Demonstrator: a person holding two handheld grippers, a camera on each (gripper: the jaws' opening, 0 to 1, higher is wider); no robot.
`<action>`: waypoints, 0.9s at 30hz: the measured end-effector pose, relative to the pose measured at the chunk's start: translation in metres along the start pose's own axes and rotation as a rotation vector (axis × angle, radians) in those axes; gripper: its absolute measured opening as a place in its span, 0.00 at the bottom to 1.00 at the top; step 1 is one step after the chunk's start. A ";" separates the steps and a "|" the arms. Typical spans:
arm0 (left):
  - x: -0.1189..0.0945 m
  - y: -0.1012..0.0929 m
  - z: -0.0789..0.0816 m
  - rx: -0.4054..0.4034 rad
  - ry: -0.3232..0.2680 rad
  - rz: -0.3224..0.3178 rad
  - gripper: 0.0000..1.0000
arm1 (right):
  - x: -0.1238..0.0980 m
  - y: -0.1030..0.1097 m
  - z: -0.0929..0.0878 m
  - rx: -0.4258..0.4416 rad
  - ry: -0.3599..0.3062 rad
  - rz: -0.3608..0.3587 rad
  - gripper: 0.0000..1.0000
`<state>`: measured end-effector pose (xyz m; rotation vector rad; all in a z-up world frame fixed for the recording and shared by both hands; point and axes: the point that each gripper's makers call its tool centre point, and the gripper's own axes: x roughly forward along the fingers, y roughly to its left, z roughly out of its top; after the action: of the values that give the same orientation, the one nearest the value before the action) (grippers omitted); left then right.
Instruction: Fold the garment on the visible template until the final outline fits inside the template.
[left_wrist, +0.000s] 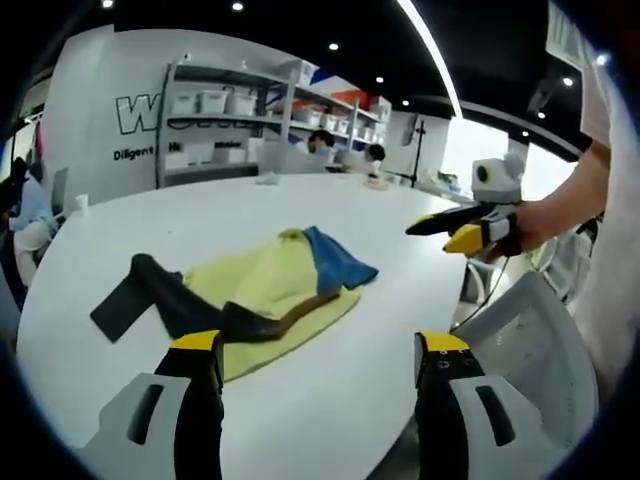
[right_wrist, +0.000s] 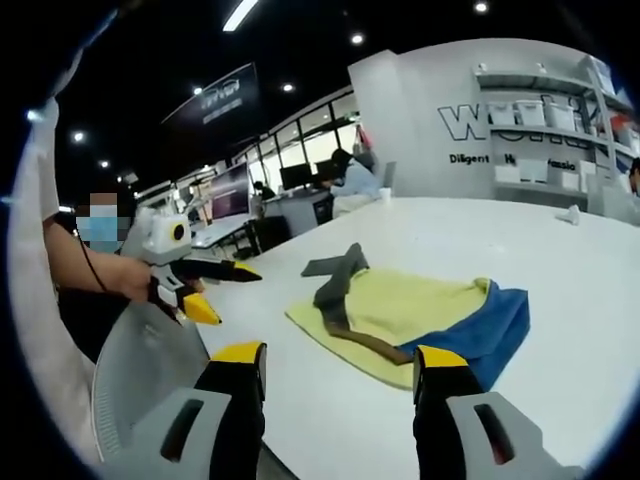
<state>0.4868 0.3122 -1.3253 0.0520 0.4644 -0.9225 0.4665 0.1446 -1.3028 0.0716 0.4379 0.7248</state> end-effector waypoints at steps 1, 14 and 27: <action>0.001 0.001 0.001 0.000 -0.001 0.000 0.75 | 0.000 0.000 0.000 -0.001 0.000 -0.001 0.59; 0.008 0.011 0.001 0.006 0.012 0.007 0.75 | 0.005 -0.008 0.000 -0.017 0.002 -0.001 0.59; 0.013 0.018 0.004 0.020 0.025 0.007 0.74 | 0.011 -0.013 0.004 -0.024 -0.004 0.001 0.58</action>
<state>0.5084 0.3124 -1.3295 0.0830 0.4782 -0.9204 0.4835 0.1426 -1.3063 0.0501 0.4255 0.7306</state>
